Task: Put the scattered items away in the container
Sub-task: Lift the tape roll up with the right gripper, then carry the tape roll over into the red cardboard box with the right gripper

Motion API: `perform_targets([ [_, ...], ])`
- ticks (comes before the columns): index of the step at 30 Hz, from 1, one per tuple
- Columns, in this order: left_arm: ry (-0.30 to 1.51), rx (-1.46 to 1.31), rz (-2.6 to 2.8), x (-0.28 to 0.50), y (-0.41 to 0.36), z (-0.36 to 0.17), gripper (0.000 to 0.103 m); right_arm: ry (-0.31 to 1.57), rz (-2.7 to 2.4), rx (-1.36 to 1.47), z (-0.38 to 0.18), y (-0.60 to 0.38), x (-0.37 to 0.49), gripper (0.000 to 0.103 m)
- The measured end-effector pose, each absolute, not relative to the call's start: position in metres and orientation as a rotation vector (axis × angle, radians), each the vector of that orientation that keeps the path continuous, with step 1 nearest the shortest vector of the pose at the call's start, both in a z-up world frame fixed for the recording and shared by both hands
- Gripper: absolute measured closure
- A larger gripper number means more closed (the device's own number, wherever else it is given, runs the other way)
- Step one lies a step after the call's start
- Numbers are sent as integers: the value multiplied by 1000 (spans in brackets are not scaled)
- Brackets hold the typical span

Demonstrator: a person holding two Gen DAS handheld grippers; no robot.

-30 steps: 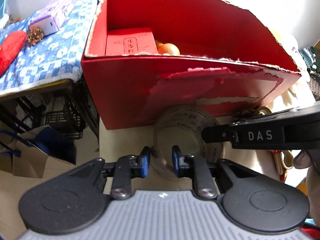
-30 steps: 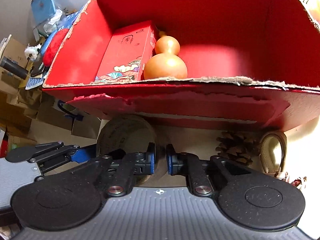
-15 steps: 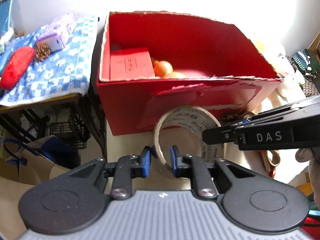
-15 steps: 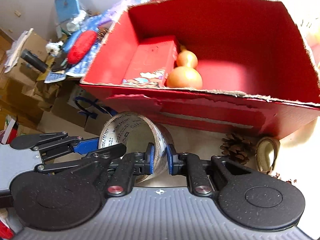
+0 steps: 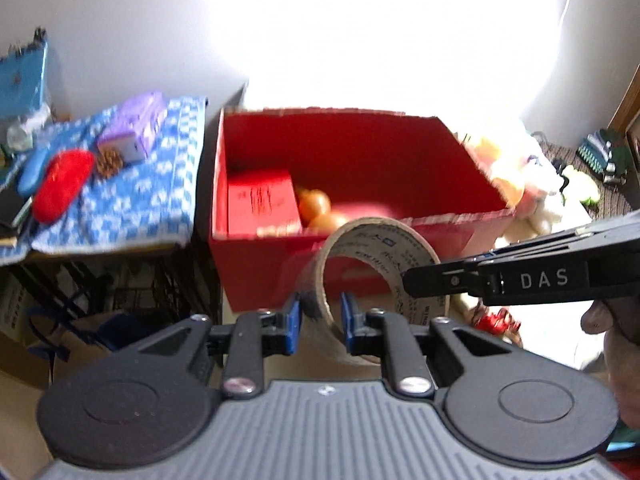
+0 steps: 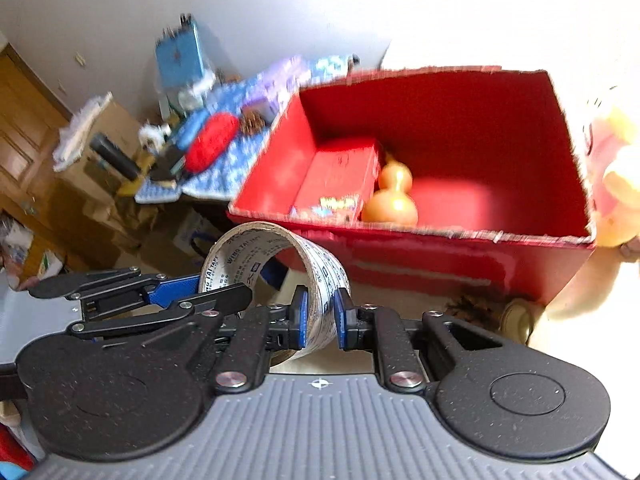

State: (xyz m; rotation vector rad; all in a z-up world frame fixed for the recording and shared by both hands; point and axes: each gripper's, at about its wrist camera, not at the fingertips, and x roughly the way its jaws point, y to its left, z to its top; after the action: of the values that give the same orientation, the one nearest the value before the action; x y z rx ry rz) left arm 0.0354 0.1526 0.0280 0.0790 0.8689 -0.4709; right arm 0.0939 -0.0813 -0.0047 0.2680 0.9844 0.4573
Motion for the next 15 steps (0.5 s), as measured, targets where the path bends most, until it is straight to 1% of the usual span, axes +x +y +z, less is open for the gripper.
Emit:
perform_targets([
  [9, 771, 101, -511, 53, 125, 53, 87, 873, 396, 295, 20, -105, 106, 88],
  [15, 765, 112, -536, 81, 102, 55, 87, 831, 338, 317, 21, -118, 127, 88],
])
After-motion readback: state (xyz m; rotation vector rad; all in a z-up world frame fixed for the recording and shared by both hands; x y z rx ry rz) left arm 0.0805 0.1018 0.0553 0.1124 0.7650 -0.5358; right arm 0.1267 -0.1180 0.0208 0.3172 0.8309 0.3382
